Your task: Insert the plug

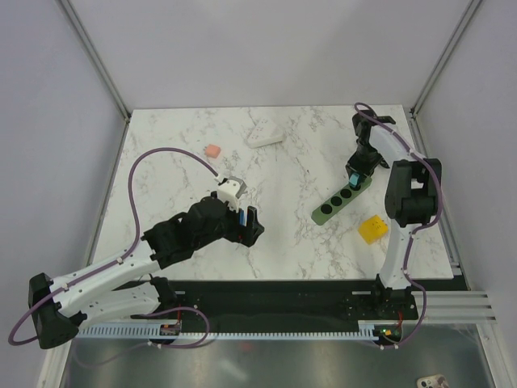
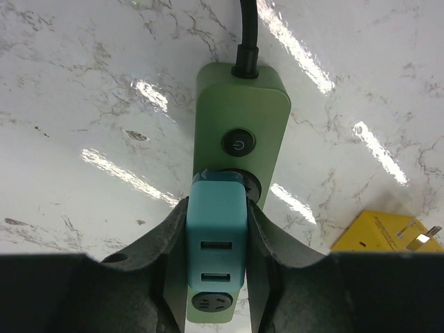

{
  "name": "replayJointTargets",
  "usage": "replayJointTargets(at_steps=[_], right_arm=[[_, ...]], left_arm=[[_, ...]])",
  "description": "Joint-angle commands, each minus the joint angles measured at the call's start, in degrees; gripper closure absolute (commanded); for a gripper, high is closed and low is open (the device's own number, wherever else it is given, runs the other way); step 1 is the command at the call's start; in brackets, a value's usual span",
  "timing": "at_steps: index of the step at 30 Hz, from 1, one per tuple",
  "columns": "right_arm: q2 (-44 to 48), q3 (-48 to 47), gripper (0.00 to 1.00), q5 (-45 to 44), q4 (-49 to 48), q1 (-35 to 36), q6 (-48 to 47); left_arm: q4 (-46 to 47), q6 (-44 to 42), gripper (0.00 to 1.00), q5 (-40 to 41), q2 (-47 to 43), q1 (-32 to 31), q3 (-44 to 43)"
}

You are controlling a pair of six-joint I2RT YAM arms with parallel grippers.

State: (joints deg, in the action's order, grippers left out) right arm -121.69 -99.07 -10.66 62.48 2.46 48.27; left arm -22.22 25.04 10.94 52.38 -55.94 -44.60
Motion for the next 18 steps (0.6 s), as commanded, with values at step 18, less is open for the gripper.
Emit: replayJointTargets(at_steps=[18], right_arm=[[-3.65, 10.65, 1.0, -7.01, -23.54, 3.08, 1.84]], left_arm=[[1.04, 0.89, 0.06, 0.84, -0.52, 0.13, -0.93]])
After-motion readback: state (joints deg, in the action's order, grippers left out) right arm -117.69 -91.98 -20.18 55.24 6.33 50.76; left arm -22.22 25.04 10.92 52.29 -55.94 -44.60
